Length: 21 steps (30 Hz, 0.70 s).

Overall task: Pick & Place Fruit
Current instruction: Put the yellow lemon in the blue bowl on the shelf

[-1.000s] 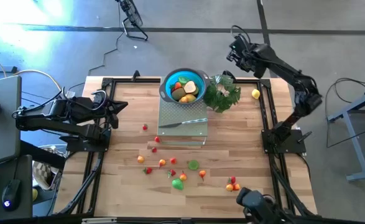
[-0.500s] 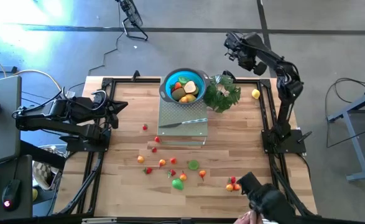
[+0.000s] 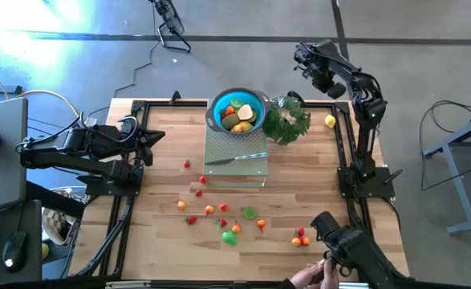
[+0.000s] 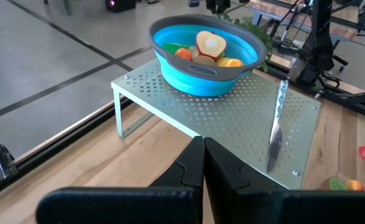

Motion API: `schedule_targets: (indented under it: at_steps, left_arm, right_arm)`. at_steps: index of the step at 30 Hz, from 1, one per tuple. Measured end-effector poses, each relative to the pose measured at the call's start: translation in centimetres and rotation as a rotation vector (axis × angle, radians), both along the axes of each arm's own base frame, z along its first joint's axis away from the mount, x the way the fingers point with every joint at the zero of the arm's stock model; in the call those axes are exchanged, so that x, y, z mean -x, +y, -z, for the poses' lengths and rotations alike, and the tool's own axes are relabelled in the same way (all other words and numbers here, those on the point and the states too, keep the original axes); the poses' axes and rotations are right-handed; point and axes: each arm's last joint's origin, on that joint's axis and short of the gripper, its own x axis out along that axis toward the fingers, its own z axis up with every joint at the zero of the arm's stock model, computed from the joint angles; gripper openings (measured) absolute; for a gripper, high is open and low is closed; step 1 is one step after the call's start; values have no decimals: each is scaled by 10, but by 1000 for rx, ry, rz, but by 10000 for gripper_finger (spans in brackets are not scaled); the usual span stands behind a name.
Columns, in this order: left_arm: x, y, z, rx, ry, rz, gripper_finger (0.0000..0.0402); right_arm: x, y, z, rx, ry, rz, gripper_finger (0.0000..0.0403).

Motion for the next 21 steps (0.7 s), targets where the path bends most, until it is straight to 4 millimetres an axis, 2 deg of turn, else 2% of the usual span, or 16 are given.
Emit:
schedule_targets:
  at_steps: [6,12,17,21]
  left_arm:
    - [0,0,0,0,0,0,3]
    - [0,0,0,0,0,0,3]
    - [0,0,0,0,0,0,3]
    - [0,0,0,0,0,0,3]
  right_arm:
    - [-5,0,1,69,-41,113,2]
    - [-17,3,4,144,-9,143,2]
    - [-20,5,33,46,39,215,2]
    - [-8,4,52,-55,29,282,2]
